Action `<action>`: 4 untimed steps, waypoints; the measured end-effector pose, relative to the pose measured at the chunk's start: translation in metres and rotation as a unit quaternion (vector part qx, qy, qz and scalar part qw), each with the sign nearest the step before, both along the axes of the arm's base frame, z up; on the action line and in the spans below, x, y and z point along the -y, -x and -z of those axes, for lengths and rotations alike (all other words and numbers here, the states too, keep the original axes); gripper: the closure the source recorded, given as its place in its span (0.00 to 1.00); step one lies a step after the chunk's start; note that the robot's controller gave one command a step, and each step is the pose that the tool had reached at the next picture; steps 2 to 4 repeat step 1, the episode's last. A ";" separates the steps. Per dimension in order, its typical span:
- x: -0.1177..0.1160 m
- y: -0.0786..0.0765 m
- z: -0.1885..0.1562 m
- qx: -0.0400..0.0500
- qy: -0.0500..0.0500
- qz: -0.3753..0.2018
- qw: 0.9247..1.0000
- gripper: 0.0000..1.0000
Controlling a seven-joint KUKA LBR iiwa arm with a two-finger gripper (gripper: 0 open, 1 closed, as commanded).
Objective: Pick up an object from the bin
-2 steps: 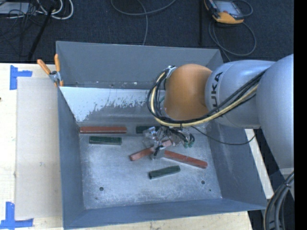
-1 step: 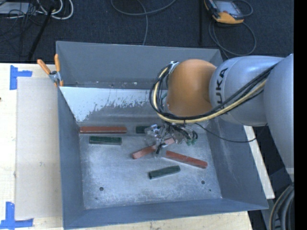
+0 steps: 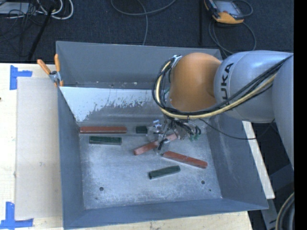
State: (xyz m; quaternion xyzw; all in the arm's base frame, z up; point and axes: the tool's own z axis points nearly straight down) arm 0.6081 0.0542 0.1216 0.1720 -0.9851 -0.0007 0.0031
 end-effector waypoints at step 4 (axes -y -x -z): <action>0.000 -0.001 -0.022 0.004 0.000 0.000 1.000 1.00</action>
Offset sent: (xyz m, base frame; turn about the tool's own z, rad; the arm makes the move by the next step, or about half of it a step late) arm 0.0000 0.0000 0.0587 0.0000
